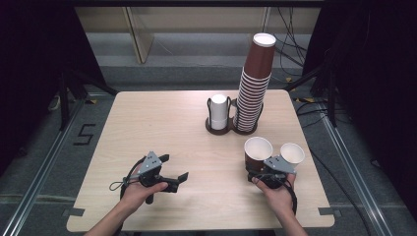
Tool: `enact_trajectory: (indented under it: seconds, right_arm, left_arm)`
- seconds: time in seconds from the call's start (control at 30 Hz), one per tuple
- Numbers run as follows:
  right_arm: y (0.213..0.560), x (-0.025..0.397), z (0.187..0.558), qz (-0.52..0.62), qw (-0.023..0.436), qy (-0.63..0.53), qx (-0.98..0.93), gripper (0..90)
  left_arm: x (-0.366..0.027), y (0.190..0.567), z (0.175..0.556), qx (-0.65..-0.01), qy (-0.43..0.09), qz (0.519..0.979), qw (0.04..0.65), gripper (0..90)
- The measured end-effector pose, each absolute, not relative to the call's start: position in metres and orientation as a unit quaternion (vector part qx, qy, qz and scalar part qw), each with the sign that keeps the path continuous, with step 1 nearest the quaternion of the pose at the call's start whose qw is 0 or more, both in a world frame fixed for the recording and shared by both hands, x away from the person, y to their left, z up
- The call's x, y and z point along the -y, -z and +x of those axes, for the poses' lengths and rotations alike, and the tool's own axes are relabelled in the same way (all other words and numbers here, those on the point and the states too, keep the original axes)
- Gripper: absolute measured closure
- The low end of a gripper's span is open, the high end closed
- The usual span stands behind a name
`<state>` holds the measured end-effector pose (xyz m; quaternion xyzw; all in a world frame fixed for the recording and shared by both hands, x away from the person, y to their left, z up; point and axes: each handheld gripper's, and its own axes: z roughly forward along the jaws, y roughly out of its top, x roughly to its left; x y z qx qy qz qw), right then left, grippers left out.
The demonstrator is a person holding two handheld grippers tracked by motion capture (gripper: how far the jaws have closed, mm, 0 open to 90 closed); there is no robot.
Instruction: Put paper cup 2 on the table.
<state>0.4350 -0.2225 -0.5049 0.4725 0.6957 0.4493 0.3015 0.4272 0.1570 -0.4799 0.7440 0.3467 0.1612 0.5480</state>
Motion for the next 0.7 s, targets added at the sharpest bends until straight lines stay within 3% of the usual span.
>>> enact_trajectory:
  seconds: [0.7]
  right_arm:
    - [0.500,0.211,0.419,0.503,0.257,-0.397,-0.724,10.2]
  left_arm:
    - [-0.158,0.480,0.427,-0.354,-0.162,0.743,0.545,0.0]
